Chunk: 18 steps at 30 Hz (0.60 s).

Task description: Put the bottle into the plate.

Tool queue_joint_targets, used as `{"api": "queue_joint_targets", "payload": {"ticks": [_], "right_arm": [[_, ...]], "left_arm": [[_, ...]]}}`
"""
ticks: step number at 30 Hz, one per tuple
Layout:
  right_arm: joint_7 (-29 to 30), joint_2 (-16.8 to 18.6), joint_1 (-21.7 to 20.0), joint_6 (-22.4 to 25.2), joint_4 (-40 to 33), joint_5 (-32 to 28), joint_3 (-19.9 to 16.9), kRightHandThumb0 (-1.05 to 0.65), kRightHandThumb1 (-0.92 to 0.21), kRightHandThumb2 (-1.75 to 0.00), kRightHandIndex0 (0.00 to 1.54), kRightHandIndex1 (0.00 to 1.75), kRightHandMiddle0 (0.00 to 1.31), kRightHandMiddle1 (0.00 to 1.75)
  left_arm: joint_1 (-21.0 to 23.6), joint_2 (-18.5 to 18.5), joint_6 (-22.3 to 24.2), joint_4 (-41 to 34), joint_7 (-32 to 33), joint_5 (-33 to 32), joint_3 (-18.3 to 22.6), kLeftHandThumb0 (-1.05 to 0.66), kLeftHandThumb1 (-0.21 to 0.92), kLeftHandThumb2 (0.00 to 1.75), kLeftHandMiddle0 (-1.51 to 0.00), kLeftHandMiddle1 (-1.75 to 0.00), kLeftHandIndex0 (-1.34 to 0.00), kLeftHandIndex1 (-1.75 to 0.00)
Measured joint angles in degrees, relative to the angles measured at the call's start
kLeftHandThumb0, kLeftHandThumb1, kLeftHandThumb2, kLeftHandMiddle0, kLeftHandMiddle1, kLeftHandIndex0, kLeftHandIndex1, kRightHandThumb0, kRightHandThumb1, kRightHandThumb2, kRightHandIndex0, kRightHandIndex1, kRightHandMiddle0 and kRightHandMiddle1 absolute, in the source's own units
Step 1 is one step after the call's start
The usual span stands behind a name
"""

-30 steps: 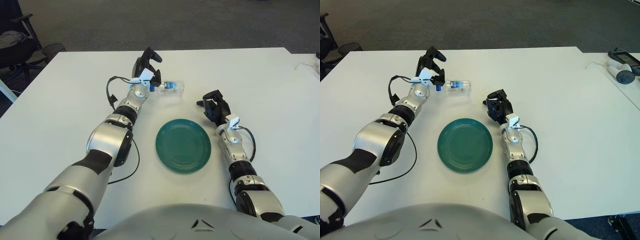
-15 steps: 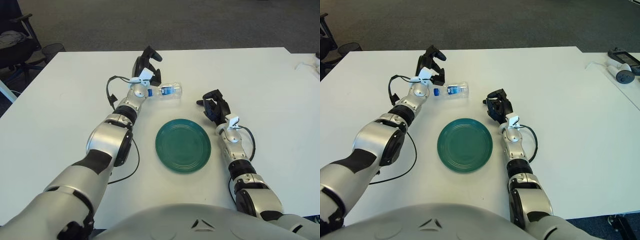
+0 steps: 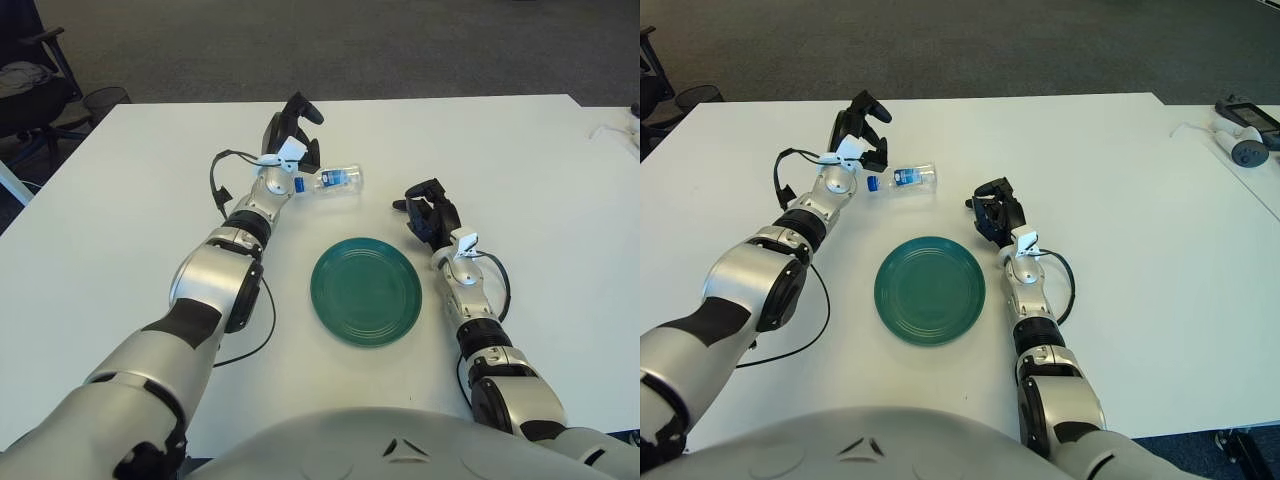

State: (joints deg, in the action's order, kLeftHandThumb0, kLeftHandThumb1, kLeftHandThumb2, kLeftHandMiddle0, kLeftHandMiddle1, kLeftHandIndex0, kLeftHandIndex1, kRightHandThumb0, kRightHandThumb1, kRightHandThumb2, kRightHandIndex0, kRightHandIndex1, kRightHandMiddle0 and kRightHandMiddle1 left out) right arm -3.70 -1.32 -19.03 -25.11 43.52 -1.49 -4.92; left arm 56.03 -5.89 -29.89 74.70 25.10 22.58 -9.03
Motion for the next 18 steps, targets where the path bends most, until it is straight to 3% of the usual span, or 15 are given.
{"api": "queue_joint_targets", "payload": {"ticks": [1, 2, 3, 4, 5, 8, 12, 15, 18], "right_arm": [[0.0, 0.0, 0.0, 0.0, 0.0, 0.0, 0.0, -0.35, -0.92, -0.52, 0.41, 1.0, 0.19, 1.75], [0.01, 0.0, 0.01, 0.0, 0.0, 0.0, 0.0, -0.35, -0.92, -0.52, 0.4, 1.0, 0.19, 1.75], [0.01, 0.0, 0.01, 0.0, 0.0, 0.0, 0.0, -0.35, -0.92, -0.52, 0.4, 1.0, 0.19, 1.75], [0.02, 0.0, 0.02, 0.0, 0.0, 0.0, -0.01, -0.35, -0.92, -0.52, 0.4, 1.0, 0.19, 1.75], [0.02, 0.0, 0.03, 0.0, 0.0, 0.0, -0.01, -0.35, -0.92, -0.52, 0.4, 1.0, 0.19, 1.75], [0.02, 0.0, 0.05, -0.02, 0.0, 0.01, 0.0, -0.35, -0.92, -0.52, 0.4, 1.0, 0.19, 1.75], [0.01, 0.0, 0.05, -0.03, 0.0, 0.02, 0.01, -0.35, -0.92, -0.52, 0.4, 1.0, 0.2, 1.75], [0.0, 0.01, 0.04, -0.03, 0.0, 0.01, 0.01, -0.35, -0.92, -0.52, 0.4, 1.01, 0.2, 1.75], [-0.01, 0.02, 0.05, -0.03, -0.01, 0.0, 0.01, -0.35, -0.92, -0.52, 0.4, 1.01, 0.19, 1.75]], "left_arm": [[0.21, -0.42, 0.1, 0.26, 0.47, 1.03, -0.8, -0.01, 0.16, 1.44, -0.74, -1.74, -0.59, -1.57], [0.38, -0.82, 0.18, 0.43, 0.71, 1.92, -1.52, -0.15, 0.31, 1.27, -0.47, -1.74, -0.52, -1.63], [0.57, -1.22, 0.3, 0.57, 0.99, 2.9, -2.41, -0.25, 0.42, 1.14, -0.3, -1.74, -0.48, -1.67], [0.78, -1.77, 0.41, 0.68, 1.11, 4.09, -3.56, -0.28, 0.46, 1.1, -0.24, -1.74, -0.46, -1.68], [0.95, -2.15, 0.52, 0.74, 1.12, 4.94, -4.28, -0.47, 0.52, 0.92, -0.15, -1.49, -0.3, -1.59], [1.67, -3.32, 1.47, 0.98, 0.02, 8.14, -7.51, -0.8, 0.71, 0.51, -0.05, -0.9, -0.1, -1.19], [2.71, -4.81, 3.65, 1.31, -2.14, 12.96, -12.39, -0.99, 0.83, 0.27, -0.01, -0.3, -0.02, -0.66], [3.37, -5.62, 5.46, 1.48, -3.64, 16.33, -15.96, -1.03, 0.87, 0.2, 0.0, -0.1, -0.01, -0.39], [3.84, -6.08, 6.59, 1.62, -5.03, 18.91, -18.76, -1.04, 0.9, 0.16, 0.0, -0.03, 0.0, -0.21]]}}
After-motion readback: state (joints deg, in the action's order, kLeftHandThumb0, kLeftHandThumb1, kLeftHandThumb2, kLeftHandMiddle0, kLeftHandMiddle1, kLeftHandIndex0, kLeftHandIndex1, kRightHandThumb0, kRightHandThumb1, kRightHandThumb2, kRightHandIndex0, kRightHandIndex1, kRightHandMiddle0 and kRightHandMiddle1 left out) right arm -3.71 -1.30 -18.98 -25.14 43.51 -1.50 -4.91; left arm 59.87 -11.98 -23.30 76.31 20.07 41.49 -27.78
